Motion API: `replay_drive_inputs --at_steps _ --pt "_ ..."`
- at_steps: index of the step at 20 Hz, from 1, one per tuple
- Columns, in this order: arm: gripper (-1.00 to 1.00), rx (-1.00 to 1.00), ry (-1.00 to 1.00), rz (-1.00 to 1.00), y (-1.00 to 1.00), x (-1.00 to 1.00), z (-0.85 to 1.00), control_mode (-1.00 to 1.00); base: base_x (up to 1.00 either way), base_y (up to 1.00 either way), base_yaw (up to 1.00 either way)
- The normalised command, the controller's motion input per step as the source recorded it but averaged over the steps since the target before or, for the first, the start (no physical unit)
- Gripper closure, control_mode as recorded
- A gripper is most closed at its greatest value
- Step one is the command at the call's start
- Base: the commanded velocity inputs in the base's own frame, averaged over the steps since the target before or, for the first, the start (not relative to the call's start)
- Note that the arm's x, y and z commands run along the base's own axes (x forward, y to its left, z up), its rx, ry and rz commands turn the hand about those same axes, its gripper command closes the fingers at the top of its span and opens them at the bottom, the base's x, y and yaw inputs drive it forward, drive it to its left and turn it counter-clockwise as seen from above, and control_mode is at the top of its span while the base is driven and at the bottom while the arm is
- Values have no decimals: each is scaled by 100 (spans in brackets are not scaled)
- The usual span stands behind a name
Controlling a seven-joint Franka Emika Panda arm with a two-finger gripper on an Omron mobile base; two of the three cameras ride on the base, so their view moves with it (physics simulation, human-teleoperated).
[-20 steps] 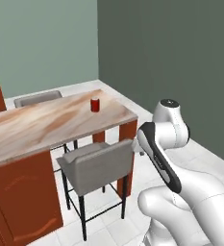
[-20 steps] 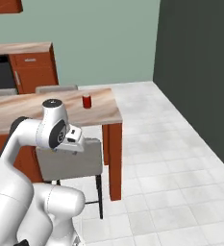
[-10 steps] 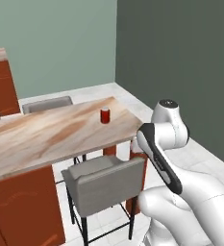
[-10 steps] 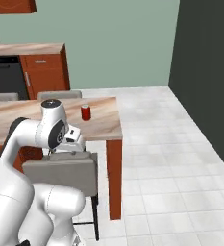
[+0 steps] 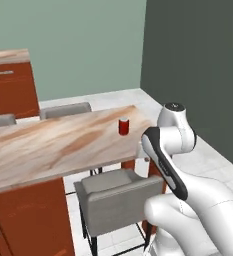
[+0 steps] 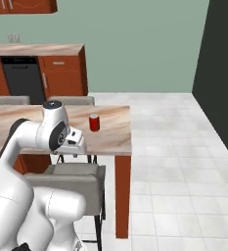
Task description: Four empty soda cans are scattered around the kitchen. Gather all the cans and cluster them next to the stove for recycling.
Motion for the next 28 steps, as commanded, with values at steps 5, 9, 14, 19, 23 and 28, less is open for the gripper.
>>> replay_drive_inputs --at_steps 5,9,14,19,23,28 --pt "-100 0 0 0 0 0 0 100 21 -39 33" --pt "-100 0 0 0 0 0 0 100 34 -21 26" --pt "-100 0 0 0 0 0 0 100 43 -19 19" --pt "-100 0 0 0 0 0 0 100 45 -15 1" --pt "-100 0 0 0 0 0 0 100 36 -20 0" --pt "-100 0 0 0 0 0 0 100 36 -20 0"
